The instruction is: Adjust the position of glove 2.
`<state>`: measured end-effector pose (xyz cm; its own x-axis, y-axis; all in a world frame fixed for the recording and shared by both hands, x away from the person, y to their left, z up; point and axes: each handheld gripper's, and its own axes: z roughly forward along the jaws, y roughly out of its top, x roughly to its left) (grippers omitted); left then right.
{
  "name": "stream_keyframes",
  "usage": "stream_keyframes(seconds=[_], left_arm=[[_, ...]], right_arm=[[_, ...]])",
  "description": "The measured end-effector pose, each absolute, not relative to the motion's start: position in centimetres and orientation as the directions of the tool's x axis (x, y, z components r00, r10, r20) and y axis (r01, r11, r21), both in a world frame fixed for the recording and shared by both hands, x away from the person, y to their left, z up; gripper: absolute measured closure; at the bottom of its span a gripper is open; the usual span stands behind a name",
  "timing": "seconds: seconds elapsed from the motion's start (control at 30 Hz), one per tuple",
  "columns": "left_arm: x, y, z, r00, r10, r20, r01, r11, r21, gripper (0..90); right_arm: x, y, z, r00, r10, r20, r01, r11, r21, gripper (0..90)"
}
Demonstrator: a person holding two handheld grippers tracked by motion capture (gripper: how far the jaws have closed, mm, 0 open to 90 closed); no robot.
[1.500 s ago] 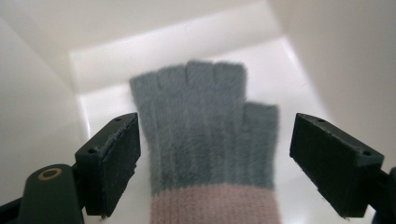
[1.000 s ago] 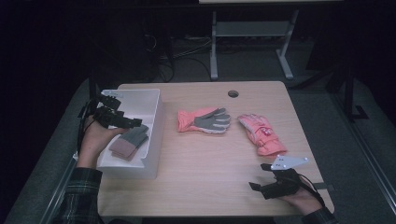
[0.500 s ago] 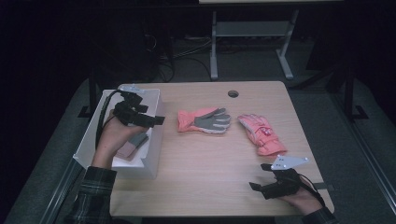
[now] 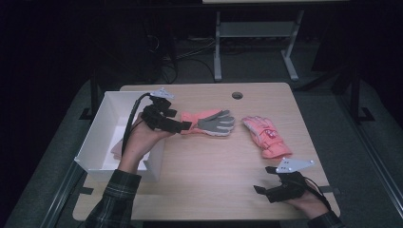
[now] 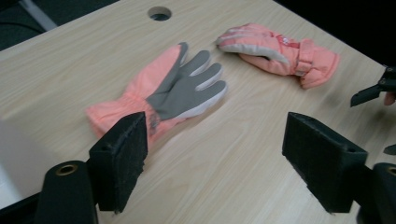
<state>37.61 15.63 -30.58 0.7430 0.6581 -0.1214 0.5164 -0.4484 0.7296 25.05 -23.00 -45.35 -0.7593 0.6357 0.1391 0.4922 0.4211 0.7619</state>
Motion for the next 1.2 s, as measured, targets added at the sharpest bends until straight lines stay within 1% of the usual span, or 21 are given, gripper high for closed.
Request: stream_keyframes(seconds=[0.03, 0.07, 0.13, 0.23, 0.4, 0.43, 0.47, 0.57, 0.6, 0.7, 0.77, 0.93, 1.0, 1.2], left_arm=[[37.6, 15.2, -30.7, 0.755, 0.644, -0.123, 0.510, -0.460, 0.727, 24.3], [37.6, 14.9, -30.8, 0.759, 0.639, -0.126, 0.509, -0.461, 0.727, 29.1], [37.7, 14.3, -31.0, 0.776, 0.620, -0.115, 0.494, -0.484, 0.722, 32.4], [37.8, 13.4, -31.4, 0.783, 0.611, -0.114, 0.490, -0.494, 0.719, 41.2], [38.1, 12.1, -32.1, 0.777, 0.622, -0.097, 0.493, -0.506, 0.708, 65.5], [38.3, 11.9, -32.3, 0.775, 0.623, -0.107, 0.500, -0.502, 0.706, 70.2], [38.5, 11.6, -32.5, 0.776, 0.619, -0.117, 0.501, -0.494, 0.711, 76.7], [39.1, 11.0, -33.3, 0.777, 0.616, -0.129, 0.504, -0.487, 0.713, 87.7], [39.2, 10.9, -33.4, 0.775, 0.619, -0.127, 0.505, -0.486, 0.714, 89.5], [39.8, 10.6, -34.1, 0.766, 0.630, -0.129, 0.518, -0.485, 0.704, 89.7], [40.3, 10.3, -34.7, 0.763, 0.637, -0.110, 0.511, -0.492, 0.705, 89.7], [41.2, 9.7, -36.3, 0.759, 0.642, -0.106, 0.514, -0.491, 0.704, 89.8], [41.8, 9.3, -37.2, 0.755, 0.650, -0.088, 0.515, -0.504, 0.694, 89.8], [43.7, 8.7, -39.0, 0.743, 0.664, -0.078, 0.527, -0.509, 0.681, 89.8]], right_arm=[[25.1, -23.0, -45.4, -0.759, 0.636, 0.139, 0.492, 0.422, 0.761, 14.5], [25.1, -23.0, -45.3, -0.760, 0.635, 0.139, 0.492, 0.422, 0.762, 14.5], [25.1, -23.0, -45.3, -0.760, 0.635, 0.140, 0.492, 0.421, 0.762, 14.5], [25.1, -23.0, -45.4, -0.766, 0.629, 0.131, 0.483, 0.428, 0.764, 14.5], [25.0, -23.0, -45.4, -0.767, 0.628, 0.130, 0.482, 0.430, 0.763, 14.5], [25.0, -23.0, -45.3, -0.767, 0.628, 0.131, 0.483, 0.430, 0.763, 14.5], [25.0, -23.0, -45.3, -0.768, 0.627, 0.132, 0.482, 0.430, 0.764, 14.5], [25.0, -23.0, -45.3, -0.768, 0.627, 0.131, 0.482, 0.430, 0.764, 14.5], [25.0, -23.0, -45.3, -0.768, 0.627, 0.132, 0.482, 0.429, 0.764, 14.5], [25.0, -23.1, -45.4, -0.767, 0.627, 0.133, 0.482, 0.428, 0.764, 14.6], [25.0, -23.1, -45.3, -0.764, 0.630, 0.140, 0.487, 0.421, 0.765, 14.5], [25.0, -22.9, -45.3, -0.768, 0.626, 0.138, 0.486, 0.428, 0.762, 14.5], [24.9, -22.9, -45.3, -0.769, 0.624, 0.138, 0.484, 0.428, 0.763, 14.5], [25.0, -23.0, -45.4, -0.770, 0.623, 0.141, 0.484, 0.426, 0.764, 14.6]])
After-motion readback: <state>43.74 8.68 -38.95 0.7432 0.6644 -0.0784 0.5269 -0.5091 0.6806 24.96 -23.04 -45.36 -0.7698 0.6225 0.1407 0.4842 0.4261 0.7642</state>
